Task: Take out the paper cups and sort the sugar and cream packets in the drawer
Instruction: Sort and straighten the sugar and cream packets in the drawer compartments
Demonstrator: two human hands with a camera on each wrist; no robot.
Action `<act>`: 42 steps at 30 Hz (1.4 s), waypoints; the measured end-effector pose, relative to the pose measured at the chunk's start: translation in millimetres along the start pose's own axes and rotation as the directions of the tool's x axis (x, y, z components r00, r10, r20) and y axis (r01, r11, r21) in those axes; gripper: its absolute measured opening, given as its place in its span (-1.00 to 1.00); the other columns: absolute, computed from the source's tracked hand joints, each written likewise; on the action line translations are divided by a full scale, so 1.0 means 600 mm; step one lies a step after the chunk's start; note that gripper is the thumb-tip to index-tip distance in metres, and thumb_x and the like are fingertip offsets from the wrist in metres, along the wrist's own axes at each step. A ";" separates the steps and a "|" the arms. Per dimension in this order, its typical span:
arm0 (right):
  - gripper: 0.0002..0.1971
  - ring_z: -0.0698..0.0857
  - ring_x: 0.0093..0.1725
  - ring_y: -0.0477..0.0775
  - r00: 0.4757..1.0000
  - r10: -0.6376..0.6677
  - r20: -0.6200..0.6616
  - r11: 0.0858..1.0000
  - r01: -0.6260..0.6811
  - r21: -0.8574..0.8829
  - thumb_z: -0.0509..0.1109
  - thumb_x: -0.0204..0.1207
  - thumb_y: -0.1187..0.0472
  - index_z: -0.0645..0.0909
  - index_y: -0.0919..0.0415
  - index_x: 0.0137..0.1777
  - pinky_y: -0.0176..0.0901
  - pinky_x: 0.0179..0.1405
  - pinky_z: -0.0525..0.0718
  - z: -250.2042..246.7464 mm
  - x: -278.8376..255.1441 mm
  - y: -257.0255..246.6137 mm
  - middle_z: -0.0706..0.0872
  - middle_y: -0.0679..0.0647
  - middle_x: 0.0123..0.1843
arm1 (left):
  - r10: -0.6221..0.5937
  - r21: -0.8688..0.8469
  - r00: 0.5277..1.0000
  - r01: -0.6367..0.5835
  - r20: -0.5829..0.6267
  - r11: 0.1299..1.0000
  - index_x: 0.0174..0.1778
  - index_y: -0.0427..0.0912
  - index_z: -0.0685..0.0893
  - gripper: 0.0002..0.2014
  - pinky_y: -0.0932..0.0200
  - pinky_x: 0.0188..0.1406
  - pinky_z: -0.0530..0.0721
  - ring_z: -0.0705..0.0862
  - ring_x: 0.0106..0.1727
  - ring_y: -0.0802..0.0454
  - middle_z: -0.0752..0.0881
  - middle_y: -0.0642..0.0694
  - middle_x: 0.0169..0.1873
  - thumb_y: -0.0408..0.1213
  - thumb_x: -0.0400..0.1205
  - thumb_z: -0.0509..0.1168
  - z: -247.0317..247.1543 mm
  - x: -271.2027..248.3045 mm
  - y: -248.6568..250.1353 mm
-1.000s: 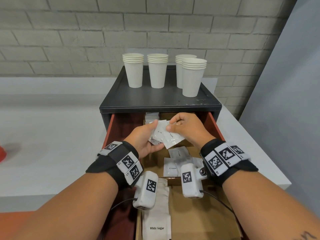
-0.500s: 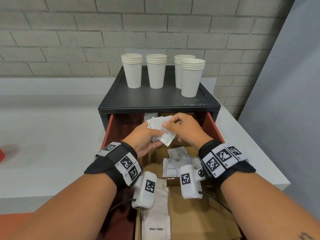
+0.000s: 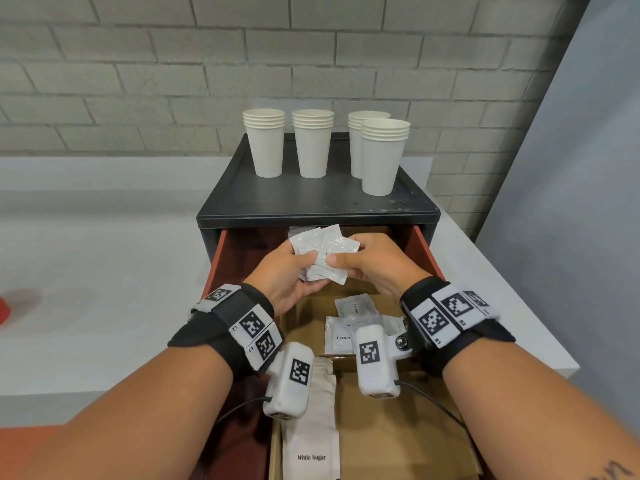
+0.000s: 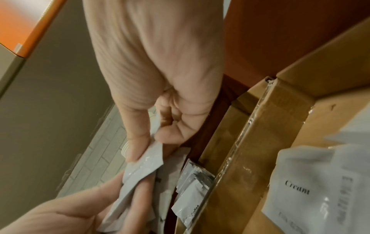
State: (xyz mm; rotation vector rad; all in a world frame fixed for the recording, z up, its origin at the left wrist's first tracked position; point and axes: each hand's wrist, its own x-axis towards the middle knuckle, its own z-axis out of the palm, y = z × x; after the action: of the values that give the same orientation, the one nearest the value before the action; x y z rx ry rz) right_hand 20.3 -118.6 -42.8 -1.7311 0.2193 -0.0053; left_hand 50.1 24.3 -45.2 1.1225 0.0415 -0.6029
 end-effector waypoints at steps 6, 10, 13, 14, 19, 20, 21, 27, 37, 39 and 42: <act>-0.79 0.72 0.10 0.24 1.000 0.029 0.001 0.997 -0.029 -0.066 0.43 0.51 0.27 0.62 0.26 0.12 -0.06 0.05 0.67 0.004 0.001 -0.002 0.72 0.27 0.15 | -0.009 -0.020 0.999 0.008 -0.033 1.000 0.09 -0.10 0.53 -0.83 -0.02 -0.08 0.74 0.71 0.08 -0.17 0.68 -0.18 0.07 -0.44 0.69 0.17 0.001 -0.002 0.002; -0.74 0.72 0.12 0.14 0.997 0.074 -0.017 0.996 -0.073 0.057 0.43 0.51 0.33 0.59 0.30 0.18 -0.11 -0.01 0.73 -0.002 -0.002 -0.007 0.71 0.21 0.18 | -0.033 -0.132 0.998 0.026 -0.056 0.991 0.14 -0.16 0.49 -0.86 -0.12 -0.10 0.73 0.70 0.13 -0.24 0.67 -0.24 0.07 -0.41 0.71 0.13 0.002 -0.003 0.006; -0.72 0.72 0.16 0.14 0.995 0.089 -0.038 0.992 -0.085 0.096 0.42 0.51 0.34 0.56 0.30 0.21 -0.19 -0.13 0.75 -0.005 -0.003 -0.010 0.69 0.19 0.21 | -0.036 -0.141 0.994 0.022 -0.100 0.990 0.22 -0.16 0.47 -0.81 -0.11 -0.15 0.74 0.68 0.16 -0.25 0.63 -0.25 0.19 -0.41 0.71 0.13 0.003 -0.001 0.006; -0.72 0.71 0.17 0.15 0.995 0.087 -0.051 0.992 -0.082 0.094 0.42 0.51 0.35 0.56 0.29 0.20 -0.18 -0.12 0.76 -0.006 -0.003 -0.011 0.69 0.19 0.21 | -0.037 -0.134 0.992 0.021 -0.123 0.991 0.22 -0.16 0.46 -0.81 -0.09 -0.18 0.75 0.68 0.15 -0.23 0.62 -0.25 0.21 -0.41 0.71 0.14 0.003 -0.001 0.006; -0.71 0.71 0.05 0.09 0.986 0.056 -0.155 0.993 -0.039 0.114 0.46 0.45 0.41 0.57 0.23 0.14 -0.04 -0.02 0.75 -0.014 0.002 -0.012 0.68 0.15 0.13 | -0.008 -0.126 0.961 -0.028 -0.276 0.992 0.33 -0.17 0.43 -0.70 0.01 -0.07 0.74 0.56 0.31 -0.20 0.51 -0.20 0.34 -0.38 0.68 0.22 0.002 0.007 0.009; -0.73 0.70 0.01 0.07 0.985 0.053 -0.166 0.992 -0.033 0.123 0.46 0.45 0.43 0.58 0.21 0.10 -0.06 -0.04 0.74 -0.014 0.001 -0.012 0.68 0.14 0.09 | -0.003 -0.127 0.960 -0.033 -0.279 0.991 0.35 -0.16 0.41 -0.69 0.01 -0.05 0.73 0.55 0.33 -0.20 0.50 -0.20 0.36 -0.37 0.68 0.22 0.002 0.007 0.010; -0.75 0.70 0.00 0.07 0.984 0.050 -0.173 0.993 -0.030 0.118 0.46 0.45 0.43 0.58 0.20 0.07 -0.06 -0.04 0.74 -0.013 0.001 -0.011 0.68 0.14 0.08 | -0.002 -0.127 0.962 -0.034 -0.273 0.991 0.37 -0.16 0.40 -0.68 0.00 -0.04 0.73 0.54 0.34 -0.21 0.50 -0.21 0.37 -0.37 0.69 0.21 0.003 0.007 0.009; -0.80 0.68 0.09 0.11 0.988 0.059 -0.141 0.998 -0.055 0.032 0.36 0.52 0.35 0.54 0.15 0.12 -0.09 -0.03 0.72 0.016 -0.002 -0.010 0.67 0.12 0.10 | -0.029 -0.137 0.997 0.018 -0.077 0.990 0.30 -0.14 0.39 -0.75 -0.07 0.05 0.70 0.60 0.28 -0.24 0.53 -0.27 0.39 -0.39 0.71 0.14 0.009 -0.003 0.003; -0.80 0.62 0.04 0.06 0.981 0.131 -0.143 0.991 -0.126 0.049 0.17 0.67 0.23 0.26 0.04 0.22 -0.17 -0.25 0.72 0.038 -0.006 -0.023 0.49 0.10 0.15 | -0.038 -0.158 0.994 0.054 0.106 0.986 0.52 -0.22 0.30 -0.59 0.07 -0.12 0.77 0.67 0.15 -0.16 0.56 -0.34 0.34 -0.38 0.72 0.09 0.006 -0.004 -0.001; -0.75 0.62 -0.02 0.02 0.990 0.107 -0.094 0.994 -0.104 0.028 0.15 0.68 0.07 0.27 0.06 0.30 -0.20 -0.24 0.71 0.047 -0.011 -0.023 0.50 0.07 0.12 | -0.019 -0.151 0.993 0.036 0.115 0.988 0.46 -0.25 0.35 -0.63 0.07 -0.11 0.79 0.69 0.11 -0.16 0.58 -0.35 0.29 -0.45 0.71 0.09 0.006 -0.006 -0.003; -0.57 0.62 0.12 0.06 0.997 0.033 -0.065 0.995 -0.038 -0.088 0.31 0.58 -0.03 0.28 0.09 0.33 -0.09 -0.03 0.70 0.055 -0.012 -0.013 0.54 0.06 0.17 | 0.017 -0.075 0.994 -0.009 0.108 0.997 0.40 -0.24 0.41 -0.61 0.01 0.19 0.63 0.63 0.25 -0.19 0.58 -0.34 0.27 -0.59 0.66 0.06 0.007 -0.006 -0.007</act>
State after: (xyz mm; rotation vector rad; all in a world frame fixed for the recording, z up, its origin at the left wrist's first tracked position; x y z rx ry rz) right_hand 18.6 -84.0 -39.8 -1.8169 0.3014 -0.0250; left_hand 44.3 21.2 -45.8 1.0159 -0.0364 -0.6452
